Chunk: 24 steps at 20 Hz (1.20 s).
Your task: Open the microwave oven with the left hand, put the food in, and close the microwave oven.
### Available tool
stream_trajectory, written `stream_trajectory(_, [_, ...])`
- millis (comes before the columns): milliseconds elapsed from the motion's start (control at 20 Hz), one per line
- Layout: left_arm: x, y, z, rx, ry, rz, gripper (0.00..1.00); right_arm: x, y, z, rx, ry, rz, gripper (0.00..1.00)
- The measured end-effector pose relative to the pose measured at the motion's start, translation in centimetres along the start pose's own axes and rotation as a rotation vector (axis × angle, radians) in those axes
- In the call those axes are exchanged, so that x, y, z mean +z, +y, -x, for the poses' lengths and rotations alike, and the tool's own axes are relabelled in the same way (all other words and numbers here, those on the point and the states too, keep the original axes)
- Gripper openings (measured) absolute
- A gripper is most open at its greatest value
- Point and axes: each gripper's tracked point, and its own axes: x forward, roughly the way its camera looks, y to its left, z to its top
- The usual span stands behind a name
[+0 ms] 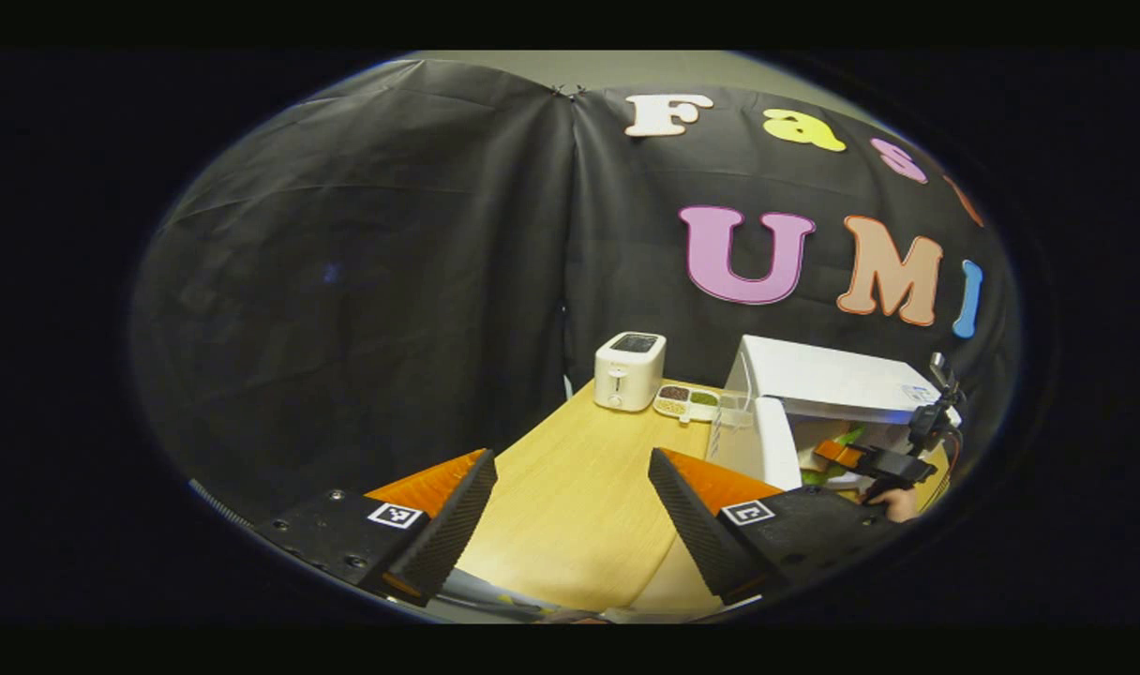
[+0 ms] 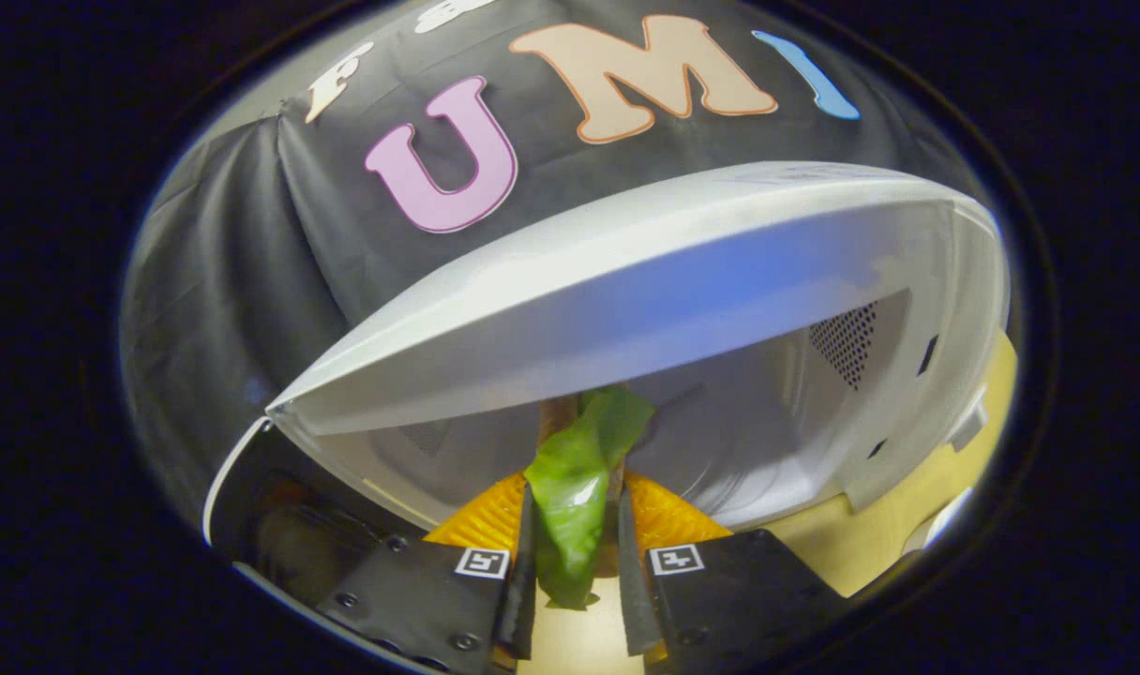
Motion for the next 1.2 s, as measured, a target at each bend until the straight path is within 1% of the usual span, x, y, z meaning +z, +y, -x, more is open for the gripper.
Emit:
stream_trajectory(100, [-0.3,0.0,-0.1,0.001,0.010,0.006,1.00,0.1,-0.8,-0.3,-0.027,-0.016,0.023,0.40])
stream_trajectory(250, [-0.5,-0.1,-0.2,0.004,0.014,0.014,1.00,0.4,-2.0,-0.8,-0.081,-0.057,0.115,0.40])
stream_trajectory(350, [-0.4,-0.2,-0.2,0.003,0.013,0.012,1.00,0.6,-2.2,-1.0,-0.099,-0.073,0.168,0.43])
stream_trajectory(450, [-0.3,-0.4,-0.2,0.002,0.012,0.008,1.00,0.8,-2.8,-1.2,-0.138,-0.078,0.198,0.43])
stream_trajectory(500, [-0.2,-0.3,-0.3,0.001,0.011,0.009,1.00,0.7,-3.1,-1.4,-0.157,-0.070,0.213,0.55])
stream_trajectory(600, [-0.4,-0.2,-0.1,0.001,0.015,0.012,1.00,1.3,-3.9,-1.6,-0.187,-0.086,0.215,0.63])
stream_trajectory(650, [-0.4,-0.2,-0.1,0.001,0.016,0.013,1.00,1.4,-4.5,-1.7,-0.201,-0.081,0.217,0.65])
stream_trajectory(700, [-0.5,-0.1,0.0,-0.001,0.017,0.015,1.00,1.7,-5.2,-1.7,-0.225,-0.084,0.227,0.83])
stream_trajectory(750, [-0.5,-0.2,0.0,-0.004,0.019,0.016,1.00,1.9,-6.0,-1.7,-0.254,-0.084,0.241,0.80])
stream_trajectory(800, [-0.6,-0.1,0.0,-0.006,0.021,0.013,1.00,2.2,-6.7,-1.5,-0.274,-0.088,0.258,0.86])
stream_trajectory(900, [-0.6,0.0,0.0,-0.007,0.018,0.007,0.97,2.8,-7.4,-1.0,-0.283,-0.103,0.282,0.98])
stream_trajectory(1000, [-0.7,0.1,0.2,-0.017,0.019,0.004,0.96,3.7,-7.2,-0.2,-0.276,-0.126,0.296,0.96])
stream_trajectory(1050, [-1.0,-0.1,0.3,-0.027,0.023,0.006,0.96,3.8,-7.1,0.4,-0.277,-0.132,0.300,0.92])
stream_trajectory(1100, [-1.1,-0.2,0.5,-0.039,0.028,0.009,0.96,4.0,-6.9,1.0,-0.274,-0.135,0.303,0.96])
stream_trajectory(1150, [-1.5,-0.3,0.6,-0.050,0.034,0.010,0.96,4.1,-6.7,1.5,-0.273,-0.140,0.308,0.92])
stream_trajectory(1200, [-1.8,-0.4,0.7,-0.062,0.039,0.007,0.96,4.2,-6.4,2.1,-0.271,-0.147,0.315,0.92])
